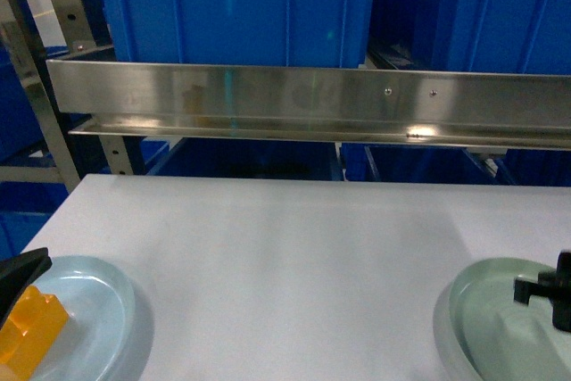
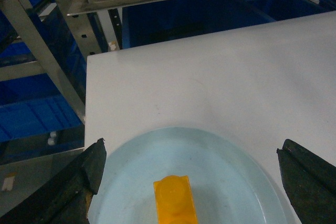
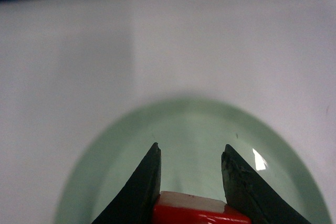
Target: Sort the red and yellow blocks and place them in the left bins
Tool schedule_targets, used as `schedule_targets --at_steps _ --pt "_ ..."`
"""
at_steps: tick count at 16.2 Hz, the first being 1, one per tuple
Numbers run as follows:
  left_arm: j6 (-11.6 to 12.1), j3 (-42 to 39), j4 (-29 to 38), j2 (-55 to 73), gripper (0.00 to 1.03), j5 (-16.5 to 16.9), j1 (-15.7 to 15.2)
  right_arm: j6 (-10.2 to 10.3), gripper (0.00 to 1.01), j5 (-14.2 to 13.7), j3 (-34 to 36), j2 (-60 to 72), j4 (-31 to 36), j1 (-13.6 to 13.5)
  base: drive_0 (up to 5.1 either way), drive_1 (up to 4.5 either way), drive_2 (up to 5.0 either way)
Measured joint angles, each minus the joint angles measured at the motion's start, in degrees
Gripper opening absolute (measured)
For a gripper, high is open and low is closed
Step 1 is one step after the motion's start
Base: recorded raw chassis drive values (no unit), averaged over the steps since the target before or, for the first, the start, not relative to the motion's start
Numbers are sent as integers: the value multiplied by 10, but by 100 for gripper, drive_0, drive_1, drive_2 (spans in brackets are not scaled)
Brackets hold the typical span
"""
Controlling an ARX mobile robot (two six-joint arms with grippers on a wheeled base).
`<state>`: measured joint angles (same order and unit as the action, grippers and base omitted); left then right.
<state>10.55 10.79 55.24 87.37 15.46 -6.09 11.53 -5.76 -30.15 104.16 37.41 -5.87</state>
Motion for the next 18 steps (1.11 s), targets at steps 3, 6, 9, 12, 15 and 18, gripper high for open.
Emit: schedule_targets --at_steps 3,6,9,12,15,18 --pt "0 0 0 0 98 0 0 0 29 0 -23 -118 -68 -17 0 0 0" --pt "0 0 0 0 98 0 0 24 29 47 91 -565 -292 59 0 0 0" --pt "0 0 0 0 98 0 0 8 28 50 86 -533 -247 62 0 0 0" --pt "0 0 0 0 98 0 0 0 28 43 86 -537 -253 57 0 0 0" --pt "0 0 0 0 98 0 0 -12 28 39 90 -549 -258 54 0 0 0" --pt "0 0 0 0 98 0 0 -40 28 43 98 -552 -288 50 0 0 0"
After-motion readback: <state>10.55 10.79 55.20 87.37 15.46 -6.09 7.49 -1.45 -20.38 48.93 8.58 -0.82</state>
